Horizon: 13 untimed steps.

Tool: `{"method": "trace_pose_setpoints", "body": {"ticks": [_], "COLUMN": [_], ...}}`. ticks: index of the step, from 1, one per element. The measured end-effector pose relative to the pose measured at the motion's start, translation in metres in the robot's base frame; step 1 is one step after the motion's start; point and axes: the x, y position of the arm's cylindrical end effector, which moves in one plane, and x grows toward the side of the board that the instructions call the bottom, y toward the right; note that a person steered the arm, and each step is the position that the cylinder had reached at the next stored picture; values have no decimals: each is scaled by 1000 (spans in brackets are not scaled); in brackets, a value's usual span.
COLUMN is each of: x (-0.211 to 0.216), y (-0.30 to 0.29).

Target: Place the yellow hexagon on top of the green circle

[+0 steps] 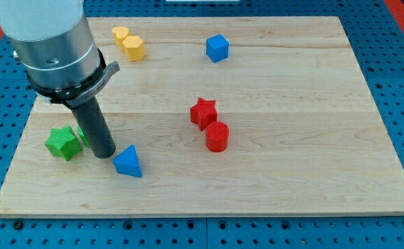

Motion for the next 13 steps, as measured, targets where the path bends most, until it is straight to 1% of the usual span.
{"method": "trace_pose_setpoints", "body": {"ticks": [5, 10, 11, 12, 13], "x": [0, 0, -3, -16, -17], "y": [-19, -17, 3, 43, 64]}}
